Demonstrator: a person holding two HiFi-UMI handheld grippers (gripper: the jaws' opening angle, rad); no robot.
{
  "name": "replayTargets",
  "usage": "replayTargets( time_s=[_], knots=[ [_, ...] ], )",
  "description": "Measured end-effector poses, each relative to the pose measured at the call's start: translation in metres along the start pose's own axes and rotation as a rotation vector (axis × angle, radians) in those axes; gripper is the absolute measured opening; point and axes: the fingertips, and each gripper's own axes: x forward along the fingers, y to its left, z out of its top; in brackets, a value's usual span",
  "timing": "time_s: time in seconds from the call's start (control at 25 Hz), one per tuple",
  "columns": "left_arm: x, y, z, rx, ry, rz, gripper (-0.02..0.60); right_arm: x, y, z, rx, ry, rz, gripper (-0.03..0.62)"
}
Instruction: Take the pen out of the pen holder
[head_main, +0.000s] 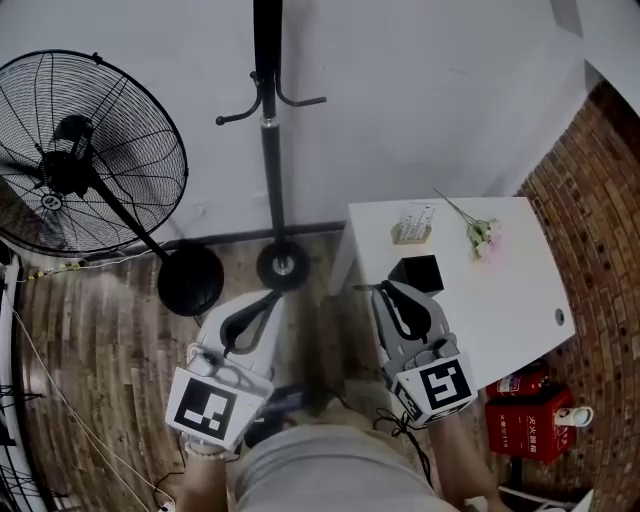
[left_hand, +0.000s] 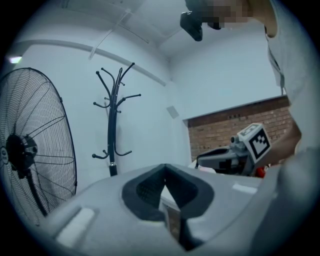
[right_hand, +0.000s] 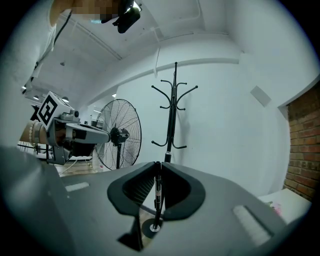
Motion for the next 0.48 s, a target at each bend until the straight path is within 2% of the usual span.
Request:
replayTargets(
  time_s=[0.48],
  knots=[
    [0.0102,0.0009,-0.0013,-0.002,-0.002,-0.007,-0.011,0.0019,-0.0066,-0.0015,-0.004,-0.002,-0.012,0.040]
  ],
)
